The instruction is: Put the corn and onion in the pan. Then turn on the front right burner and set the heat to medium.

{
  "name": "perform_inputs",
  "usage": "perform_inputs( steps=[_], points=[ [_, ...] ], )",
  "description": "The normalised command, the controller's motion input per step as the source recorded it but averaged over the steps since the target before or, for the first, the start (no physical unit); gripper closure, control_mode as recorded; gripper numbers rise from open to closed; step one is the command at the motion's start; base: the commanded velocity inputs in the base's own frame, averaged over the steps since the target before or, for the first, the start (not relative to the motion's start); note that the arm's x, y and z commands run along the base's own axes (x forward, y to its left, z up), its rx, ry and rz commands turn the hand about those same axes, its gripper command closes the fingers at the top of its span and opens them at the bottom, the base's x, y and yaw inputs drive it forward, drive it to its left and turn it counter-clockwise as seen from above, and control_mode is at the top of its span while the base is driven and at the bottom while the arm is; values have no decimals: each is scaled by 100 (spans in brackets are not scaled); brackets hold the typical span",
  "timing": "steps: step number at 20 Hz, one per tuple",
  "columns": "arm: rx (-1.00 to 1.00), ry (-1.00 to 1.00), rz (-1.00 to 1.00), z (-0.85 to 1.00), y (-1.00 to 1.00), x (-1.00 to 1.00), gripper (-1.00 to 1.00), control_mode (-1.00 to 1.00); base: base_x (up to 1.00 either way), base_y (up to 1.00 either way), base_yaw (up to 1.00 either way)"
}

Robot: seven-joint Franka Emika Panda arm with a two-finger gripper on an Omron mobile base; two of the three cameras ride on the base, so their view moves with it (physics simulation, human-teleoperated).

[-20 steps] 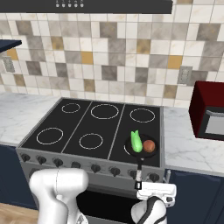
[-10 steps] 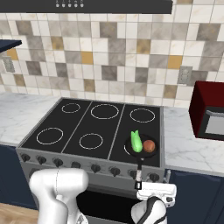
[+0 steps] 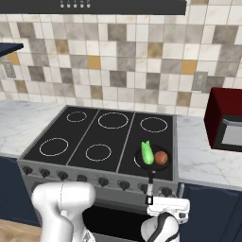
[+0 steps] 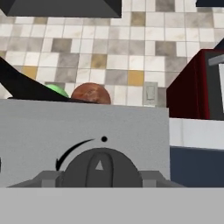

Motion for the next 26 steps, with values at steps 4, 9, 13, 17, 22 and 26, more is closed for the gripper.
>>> perform_inputs(
  steps=[4, 9, 13, 17, 22, 26],
  points=[
    [-2, -14, 0, -3, 0, 0, 100, -100, 0, 0, 0],
    [-17, -17, 0, -9, -1, 0, 100, -100, 0, 0, 0],
    [-21, -2, 0, 0, -3, 12, 100, -100, 0, 0, 0],
    [-19, 0, 0, 2, -13, 15, 100, -100, 0, 0, 0],
    [-19, 0, 0, 0, -10, 9, 100, -100, 0, 0, 0],
    [-24, 0, -4, 0, -8, 6, 100, -100, 0, 0, 0]
  ],
)
